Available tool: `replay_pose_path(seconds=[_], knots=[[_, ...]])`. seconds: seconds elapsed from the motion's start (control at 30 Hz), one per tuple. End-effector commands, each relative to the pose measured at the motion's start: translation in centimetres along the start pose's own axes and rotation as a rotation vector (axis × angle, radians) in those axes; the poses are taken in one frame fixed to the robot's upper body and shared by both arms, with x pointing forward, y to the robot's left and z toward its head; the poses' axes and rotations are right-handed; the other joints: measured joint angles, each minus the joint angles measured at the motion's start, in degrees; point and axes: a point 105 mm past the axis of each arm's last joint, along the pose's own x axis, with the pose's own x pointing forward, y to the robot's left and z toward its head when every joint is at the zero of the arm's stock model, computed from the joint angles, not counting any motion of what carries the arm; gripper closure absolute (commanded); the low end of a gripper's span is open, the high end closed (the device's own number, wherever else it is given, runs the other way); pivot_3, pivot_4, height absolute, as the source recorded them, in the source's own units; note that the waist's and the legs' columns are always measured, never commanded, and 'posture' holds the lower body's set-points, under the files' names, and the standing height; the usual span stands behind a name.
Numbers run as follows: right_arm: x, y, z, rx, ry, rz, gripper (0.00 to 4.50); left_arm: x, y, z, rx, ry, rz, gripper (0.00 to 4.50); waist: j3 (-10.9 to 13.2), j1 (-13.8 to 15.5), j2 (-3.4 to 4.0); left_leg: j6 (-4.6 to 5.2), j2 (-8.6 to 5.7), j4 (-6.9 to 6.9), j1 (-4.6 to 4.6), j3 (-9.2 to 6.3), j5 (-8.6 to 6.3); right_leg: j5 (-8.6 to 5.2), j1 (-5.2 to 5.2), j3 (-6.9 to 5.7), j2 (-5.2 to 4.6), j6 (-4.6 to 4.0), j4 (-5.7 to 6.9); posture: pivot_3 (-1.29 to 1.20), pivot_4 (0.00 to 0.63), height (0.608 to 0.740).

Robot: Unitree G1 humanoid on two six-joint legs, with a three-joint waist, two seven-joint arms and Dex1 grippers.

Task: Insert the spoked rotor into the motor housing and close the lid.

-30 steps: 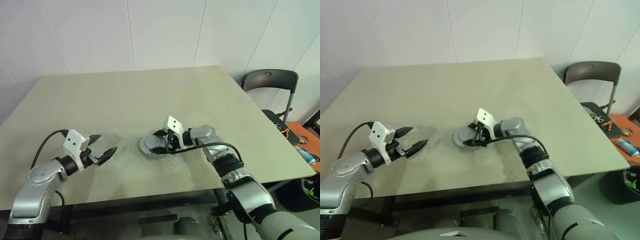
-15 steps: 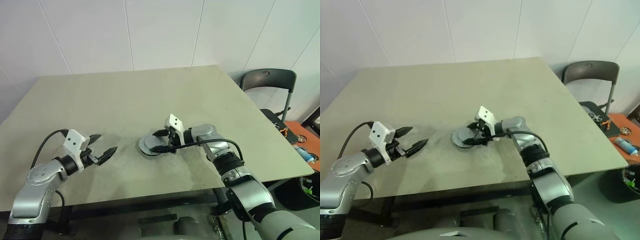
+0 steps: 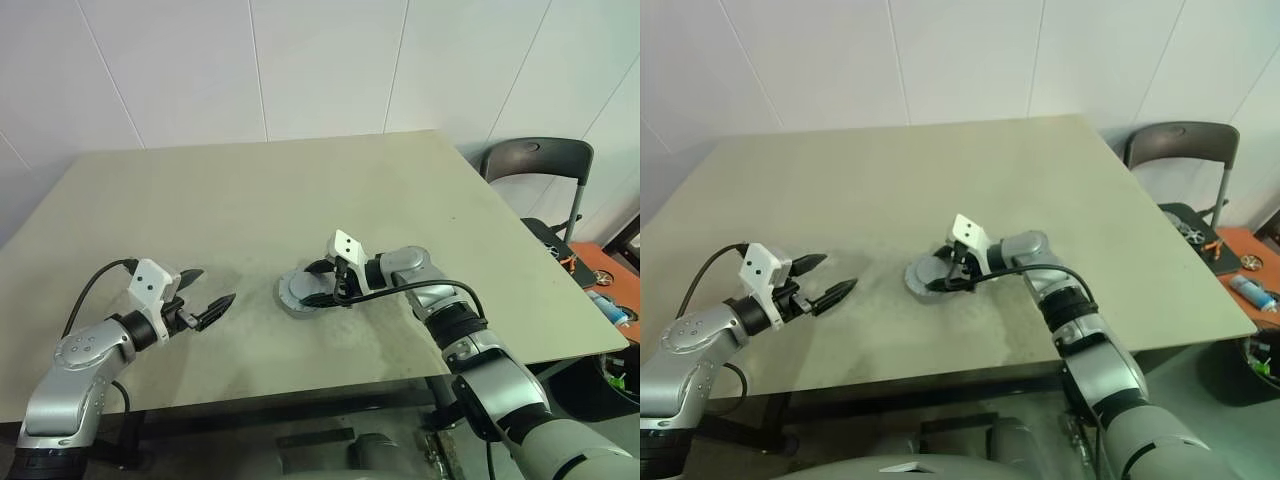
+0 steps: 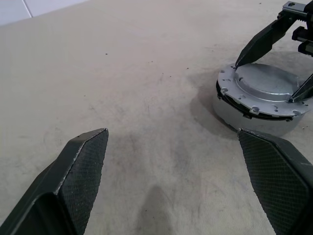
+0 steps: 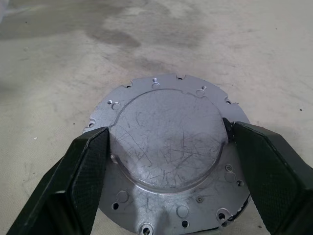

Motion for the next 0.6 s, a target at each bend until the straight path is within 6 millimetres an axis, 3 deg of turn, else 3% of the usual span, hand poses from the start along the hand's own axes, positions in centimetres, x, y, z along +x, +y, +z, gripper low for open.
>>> replay_pose_path(seconds=[0.03, 0.6], knots=[[0.0, -0.3, 1.3, -0.043, -0.02, -0.011, 0.87, 0.0, -0.1, 1.6, 0.037, -0.048, -0.004, 0.0, 0.0, 0.0, 0.0, 0.0, 0.0, 0.0, 0.0, 0.0, 0.0, 0.0, 0.0, 0.0, 0.0, 0.0, 0.0, 0.0, 0.0, 0.74], [0.1, -0.5, 0.1, -0.023, 0.028, -0.03, 0.87, 0.1, -0.5, 1.5, 0.031, -0.048, -0.025, 0.0, 0.0, 0.0, -0.01, 0.0, 0.0, 0.01, 0.03, 0.0, 0.0, 0.0, 0.02, 0.0, 0.0, 0.0, 0.03, 0.0, 0.0, 0.74]])
